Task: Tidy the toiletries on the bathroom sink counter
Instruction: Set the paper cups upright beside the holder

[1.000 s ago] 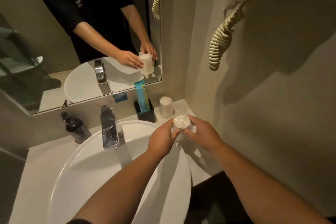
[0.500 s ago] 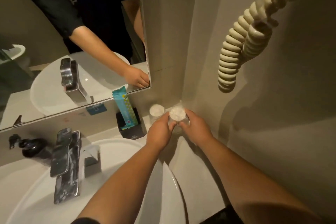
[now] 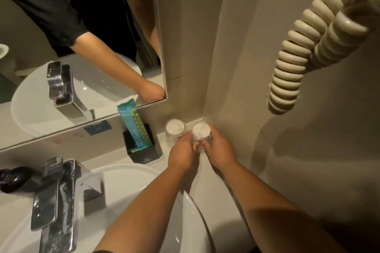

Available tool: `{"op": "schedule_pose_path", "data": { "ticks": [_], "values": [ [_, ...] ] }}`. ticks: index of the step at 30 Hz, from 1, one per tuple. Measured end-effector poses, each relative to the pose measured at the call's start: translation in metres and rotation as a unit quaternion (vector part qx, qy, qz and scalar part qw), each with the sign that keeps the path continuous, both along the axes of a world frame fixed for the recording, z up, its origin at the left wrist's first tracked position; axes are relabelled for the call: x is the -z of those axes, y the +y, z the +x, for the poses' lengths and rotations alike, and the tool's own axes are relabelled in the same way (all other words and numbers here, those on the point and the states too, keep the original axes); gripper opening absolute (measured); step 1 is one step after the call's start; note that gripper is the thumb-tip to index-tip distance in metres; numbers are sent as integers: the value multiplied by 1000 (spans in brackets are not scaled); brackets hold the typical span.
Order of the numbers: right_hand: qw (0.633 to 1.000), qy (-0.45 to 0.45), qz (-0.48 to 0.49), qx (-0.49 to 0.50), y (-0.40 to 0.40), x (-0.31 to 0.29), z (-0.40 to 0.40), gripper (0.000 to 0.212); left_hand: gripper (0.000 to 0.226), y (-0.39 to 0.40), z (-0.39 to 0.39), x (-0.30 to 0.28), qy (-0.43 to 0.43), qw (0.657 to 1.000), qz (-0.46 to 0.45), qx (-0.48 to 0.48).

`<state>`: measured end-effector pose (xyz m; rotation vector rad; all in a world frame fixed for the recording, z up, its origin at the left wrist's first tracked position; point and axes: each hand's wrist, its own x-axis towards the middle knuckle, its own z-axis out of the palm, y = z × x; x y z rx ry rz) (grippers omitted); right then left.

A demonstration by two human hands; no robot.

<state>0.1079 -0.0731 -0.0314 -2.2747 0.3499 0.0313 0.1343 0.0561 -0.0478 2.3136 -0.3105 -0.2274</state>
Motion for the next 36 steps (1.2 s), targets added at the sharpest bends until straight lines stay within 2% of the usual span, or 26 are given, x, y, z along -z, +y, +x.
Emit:
{"op": "schedule_pose_path", "data": {
  "ticks": [8, 17, 22, 25, 31, 36],
  "values": [
    [998, 8, -60, -9, -1, -5, -10, 60, 16, 0, -6, -7, 1, 1000, 23, -1],
    [997, -9, -79, -24, -2, -19, -21, 50, 21, 6, -14, -25, -13, 999, 34, 2],
    [993, -43, -103, -43, -4, -29, -31, 46, 20, 11, -26, -37, -66, 996, 55, -5],
    [989, -45, -129, -57, -3, -39, -35, 46, 21, 18, -36, -45, -119, 986, 116, 6],
    [966, -88, -224, -89, 2, -63, -51, 48, 50, 41, -58, -72, -207, 945, 250, 43],
    [947, -111, -267, -142, 21, -77, -68, 51, 47, 65, -93, -94, -223, 943, 247, 26]
  ]
}}
